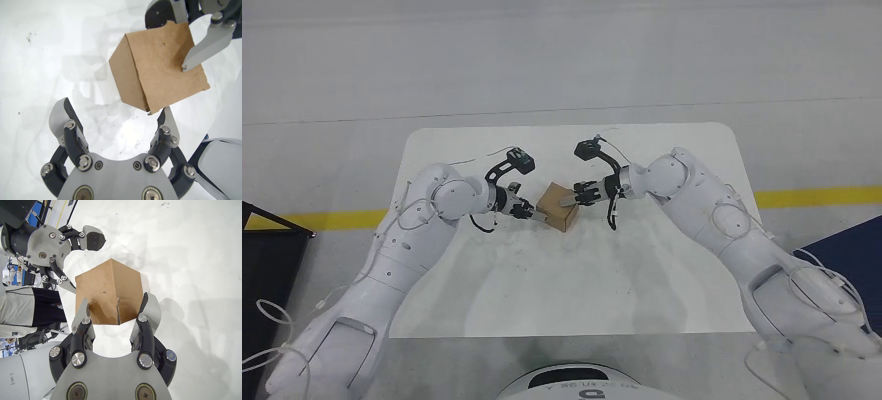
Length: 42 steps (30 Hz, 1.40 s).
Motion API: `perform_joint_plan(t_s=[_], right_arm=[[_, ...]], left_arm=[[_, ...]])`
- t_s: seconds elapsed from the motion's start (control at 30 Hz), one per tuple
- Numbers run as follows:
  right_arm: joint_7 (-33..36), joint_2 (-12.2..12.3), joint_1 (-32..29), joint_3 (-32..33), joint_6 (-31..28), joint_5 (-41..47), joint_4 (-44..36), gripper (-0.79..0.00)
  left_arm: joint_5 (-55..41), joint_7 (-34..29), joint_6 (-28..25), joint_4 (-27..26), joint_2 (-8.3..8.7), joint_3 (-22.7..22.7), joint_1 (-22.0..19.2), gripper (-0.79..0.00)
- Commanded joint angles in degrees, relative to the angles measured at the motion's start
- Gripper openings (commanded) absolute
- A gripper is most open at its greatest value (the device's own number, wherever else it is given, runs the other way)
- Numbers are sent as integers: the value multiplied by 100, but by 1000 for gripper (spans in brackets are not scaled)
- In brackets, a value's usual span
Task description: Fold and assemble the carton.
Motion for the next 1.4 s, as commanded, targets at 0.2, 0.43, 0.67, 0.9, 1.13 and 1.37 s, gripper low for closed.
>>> perform_joint_plan(t_s=[0.2,0.43,0.67,0.9,1.13,1.37], right_arm=[[77,-11,-52,57,152,-15,-24,-234],[19,7,-81,203,190,21,-97,-129],[60,10,-107,325,233,147,-116,-83],[84,-42,-86,312,386,122,-98,-114],[96,-89,-22,299,370,12,-86,-188],[88,-118,11,317,352,-74,-68,-231]], left_arm=[[-47,300,-131,349,-54,109,-225,0],[-81,406,-179,422,-69,157,-277,0],[-26,461,-135,335,-50,118,-307,0],[-24,428,-111,318,-29,63,-373,0],[-44,442,-96,516,-80,205,-502,0],[-82,528,-127,707,-133,308,-654,0]])
